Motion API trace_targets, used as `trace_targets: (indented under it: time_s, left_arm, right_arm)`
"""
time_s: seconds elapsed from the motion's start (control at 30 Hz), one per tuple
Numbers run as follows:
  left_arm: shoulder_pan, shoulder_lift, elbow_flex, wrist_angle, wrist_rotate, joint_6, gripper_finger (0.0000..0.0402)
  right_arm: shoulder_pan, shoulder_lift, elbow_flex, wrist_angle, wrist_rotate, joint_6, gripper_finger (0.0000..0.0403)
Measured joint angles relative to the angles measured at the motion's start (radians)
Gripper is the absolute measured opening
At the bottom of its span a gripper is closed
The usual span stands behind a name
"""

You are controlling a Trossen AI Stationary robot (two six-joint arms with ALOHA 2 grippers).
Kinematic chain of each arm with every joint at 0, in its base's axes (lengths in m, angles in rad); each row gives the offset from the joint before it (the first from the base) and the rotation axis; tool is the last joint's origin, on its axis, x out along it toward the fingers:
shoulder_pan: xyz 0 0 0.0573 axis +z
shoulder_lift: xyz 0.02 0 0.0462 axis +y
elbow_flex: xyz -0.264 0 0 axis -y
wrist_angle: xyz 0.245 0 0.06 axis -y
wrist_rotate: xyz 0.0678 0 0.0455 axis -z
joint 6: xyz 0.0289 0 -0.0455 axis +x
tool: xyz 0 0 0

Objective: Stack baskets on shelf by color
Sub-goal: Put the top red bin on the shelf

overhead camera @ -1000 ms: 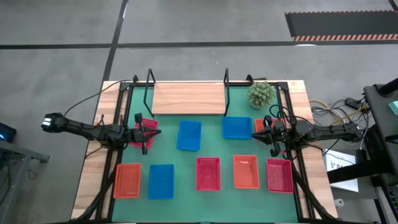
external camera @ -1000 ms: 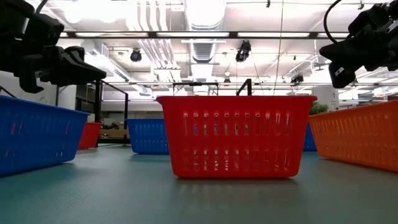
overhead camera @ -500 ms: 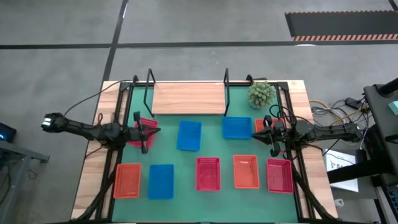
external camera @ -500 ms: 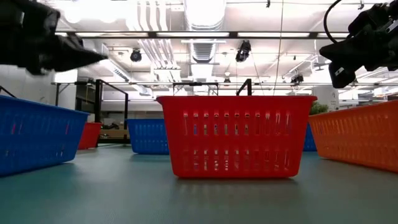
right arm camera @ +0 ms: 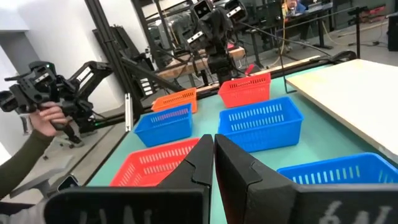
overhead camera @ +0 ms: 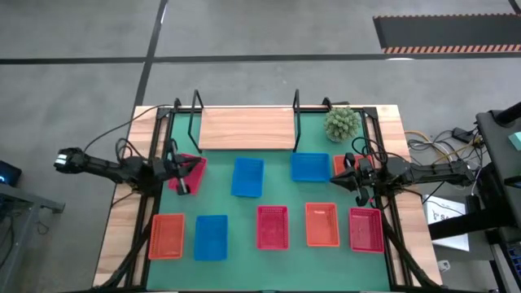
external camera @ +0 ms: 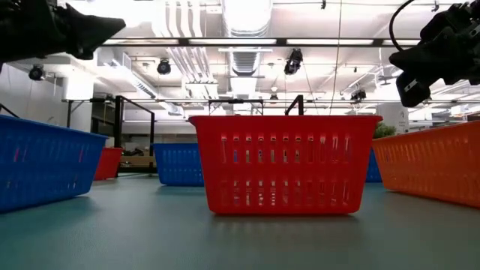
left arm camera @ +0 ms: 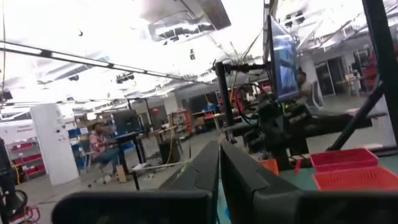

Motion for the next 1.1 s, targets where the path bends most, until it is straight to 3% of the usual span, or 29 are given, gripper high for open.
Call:
trace_targets:
  time_s: [0.3,0.53,0.87,0.97,1.1]
  left_arm:
    - [0.003,0.005,0.000,0.261,0.014,-0.049,0.0000]
    - [0.003,0.019,0.000,0.254,0.015,-0.038,0.0000]
    - [0.003,0.047,0.000,0.289,0.015,0.007,0.0000]
    - [0.003,0.062,0.000,0.317,0.015,-0.009,0.0000]
    - [0.003,0.097,0.004,0.333,0.015,-0.077,0.0000]
  right_arm:
    - [0.000,0.000,0.000,-0.001,0.000,0.084,0.0009]
    - [0.002,0.009,0.001,-0.016,-0.053,0.333,0.0009]
    - [0.002,0.008,0.001,-0.014,-0.043,0.333,0.0009]
    - [0.001,0.010,0.000,0.019,0.075,0.258,0.0009]
    - [-0.006,0.020,-0.001,0.219,0.392,-0.088,0.0009]
